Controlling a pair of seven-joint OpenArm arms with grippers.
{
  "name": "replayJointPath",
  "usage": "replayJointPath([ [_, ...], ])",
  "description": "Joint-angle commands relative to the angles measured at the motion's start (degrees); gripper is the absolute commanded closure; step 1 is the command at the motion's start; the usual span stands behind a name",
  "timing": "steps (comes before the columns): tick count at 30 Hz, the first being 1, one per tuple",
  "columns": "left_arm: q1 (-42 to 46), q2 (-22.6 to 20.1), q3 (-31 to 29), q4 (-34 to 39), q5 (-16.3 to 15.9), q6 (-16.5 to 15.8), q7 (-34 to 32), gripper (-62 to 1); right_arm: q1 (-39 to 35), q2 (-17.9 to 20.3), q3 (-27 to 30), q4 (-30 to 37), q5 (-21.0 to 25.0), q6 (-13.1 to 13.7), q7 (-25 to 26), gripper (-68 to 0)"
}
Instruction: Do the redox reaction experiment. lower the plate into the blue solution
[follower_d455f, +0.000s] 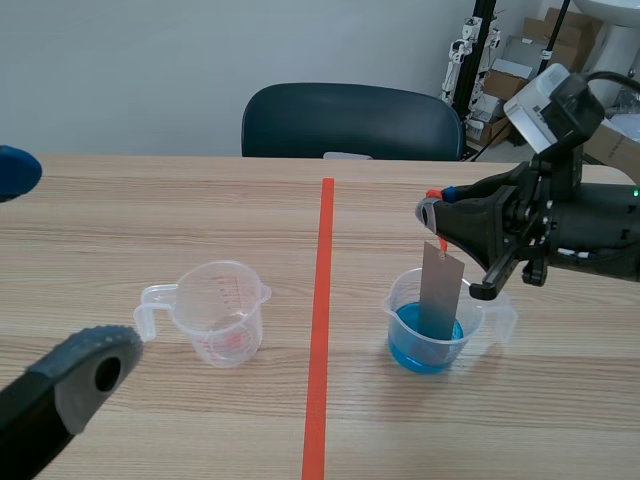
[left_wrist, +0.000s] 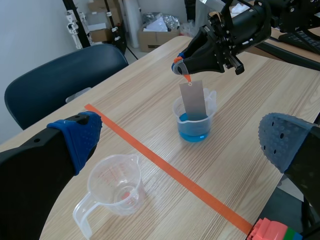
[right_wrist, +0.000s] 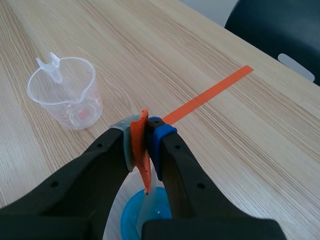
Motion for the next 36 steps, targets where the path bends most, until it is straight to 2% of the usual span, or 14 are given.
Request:
replayJointPath([
  [1, 0.1, 0.4, 0.0, 1.0, -0.4, 0.1, -1.0, -62.3, 0.5, 0.3, 0.7, 0.5, 0.2, 0.0, 0.4, 0.0],
  [25, 0.1, 0.4, 0.0, 1.1, -0.4, 0.1, -3.0, -62.3, 0.5, 0.3, 0.7, 0.5, 0.2, 0.0, 0.2, 0.0],
  [32, 0.1, 0.4, 0.0, 1.1, -0.4, 0.1, -1.2, -62.3, 0.5, 0.3, 0.7, 0.5, 0.2, 0.0, 0.2, 0.0],
  [36, 0.1, 0.4, 0.0, 1.1, -1.4, 0.1, -0.9, -62.3, 0.5, 0.3, 0.7, 0.5, 0.2, 0.0, 0.2, 0.0],
])
